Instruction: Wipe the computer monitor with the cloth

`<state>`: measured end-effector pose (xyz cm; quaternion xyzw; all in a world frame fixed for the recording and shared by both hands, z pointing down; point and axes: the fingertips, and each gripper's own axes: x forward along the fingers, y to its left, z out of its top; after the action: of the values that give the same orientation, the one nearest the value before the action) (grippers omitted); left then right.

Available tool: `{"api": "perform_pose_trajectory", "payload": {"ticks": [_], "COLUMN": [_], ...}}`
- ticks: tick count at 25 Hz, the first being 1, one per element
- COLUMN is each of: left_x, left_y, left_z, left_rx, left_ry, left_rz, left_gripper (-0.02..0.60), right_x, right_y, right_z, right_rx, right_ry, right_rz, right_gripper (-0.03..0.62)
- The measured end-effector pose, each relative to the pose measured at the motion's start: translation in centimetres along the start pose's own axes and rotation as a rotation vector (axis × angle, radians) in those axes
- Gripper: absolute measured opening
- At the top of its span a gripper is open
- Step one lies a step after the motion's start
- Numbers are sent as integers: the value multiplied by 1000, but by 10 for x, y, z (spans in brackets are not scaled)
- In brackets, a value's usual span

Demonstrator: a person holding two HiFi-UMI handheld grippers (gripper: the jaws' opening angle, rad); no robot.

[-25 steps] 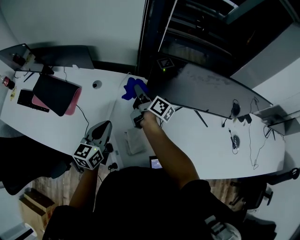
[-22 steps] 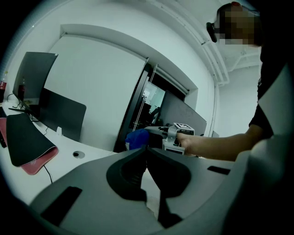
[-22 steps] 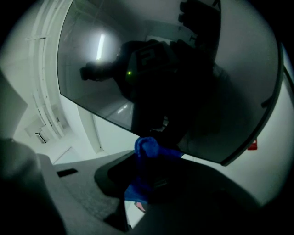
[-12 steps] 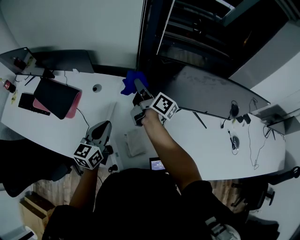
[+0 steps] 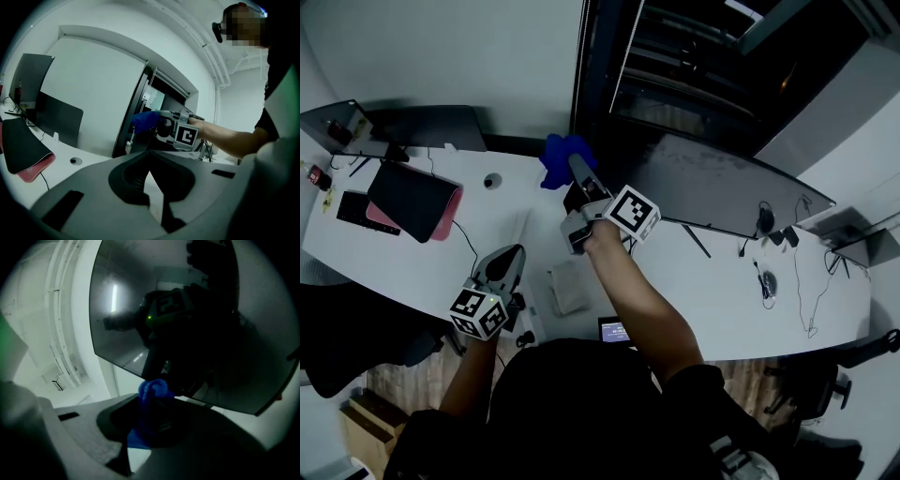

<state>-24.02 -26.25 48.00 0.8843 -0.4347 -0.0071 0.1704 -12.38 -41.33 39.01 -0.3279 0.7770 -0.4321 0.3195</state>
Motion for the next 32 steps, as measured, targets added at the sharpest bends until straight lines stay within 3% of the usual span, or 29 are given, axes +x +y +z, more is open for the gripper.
{"api": "perform_pose_trajectory", "payload": {"ticks": [13,32], "left_x": [-4,-10], "left_y": [-9,-24], "left_z": [4,12], "left_rx": [12,32], "left_ry": [-12,-31], "left_rz": [-9,-22], "left_gripper": [-4,-5], "right_x": [4,-4], "right_y": [65,110], "right_z": [29,56], "right_rx": [-51,-98], "right_ry": [-48,-100], "right_rz": [101,159], "right_gripper": [64,63]}}
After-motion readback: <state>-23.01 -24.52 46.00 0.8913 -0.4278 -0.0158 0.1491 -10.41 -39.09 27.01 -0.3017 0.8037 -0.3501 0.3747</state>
